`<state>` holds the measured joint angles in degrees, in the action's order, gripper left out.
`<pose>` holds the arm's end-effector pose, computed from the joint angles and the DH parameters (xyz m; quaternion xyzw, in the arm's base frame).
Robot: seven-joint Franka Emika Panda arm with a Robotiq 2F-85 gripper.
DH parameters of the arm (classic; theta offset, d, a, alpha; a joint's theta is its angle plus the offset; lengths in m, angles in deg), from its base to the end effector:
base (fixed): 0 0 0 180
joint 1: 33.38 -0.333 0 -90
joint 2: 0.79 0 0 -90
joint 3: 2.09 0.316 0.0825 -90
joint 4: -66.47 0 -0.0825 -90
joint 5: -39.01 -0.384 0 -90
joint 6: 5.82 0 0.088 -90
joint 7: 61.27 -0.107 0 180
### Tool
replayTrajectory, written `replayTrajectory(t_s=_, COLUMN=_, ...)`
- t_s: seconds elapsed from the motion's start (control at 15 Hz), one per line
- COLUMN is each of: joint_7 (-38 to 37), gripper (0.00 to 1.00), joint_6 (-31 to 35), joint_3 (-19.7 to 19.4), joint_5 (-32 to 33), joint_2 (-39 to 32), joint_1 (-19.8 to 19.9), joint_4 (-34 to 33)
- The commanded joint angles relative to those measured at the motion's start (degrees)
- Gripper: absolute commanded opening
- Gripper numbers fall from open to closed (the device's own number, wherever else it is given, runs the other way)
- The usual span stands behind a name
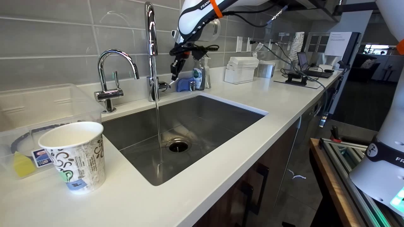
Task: Open then close the tap
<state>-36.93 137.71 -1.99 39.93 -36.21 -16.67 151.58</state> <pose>0.7147 -0.2133 0.3546 0.9773 0.0712 0.1848 0.0749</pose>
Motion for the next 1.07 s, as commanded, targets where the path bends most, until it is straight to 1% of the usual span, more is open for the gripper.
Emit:
replayTrajectory(t_s=0.0, joint_7=1.74, gripper=0.04, joint_6=-0.50, joint_3=-0.85, joint_5=-0.01, joint_2=-2.82, joint_1=1.28, joint_4=-3.43)
replayTrajectory(t_s=1.0, joint_7=1.40, gripper=0.04, joint_6=-1.69, joint_3=-1.26, joint_5=0.53, joint_2=-2.92, joint_1=0.89, joint_4=-4.00)
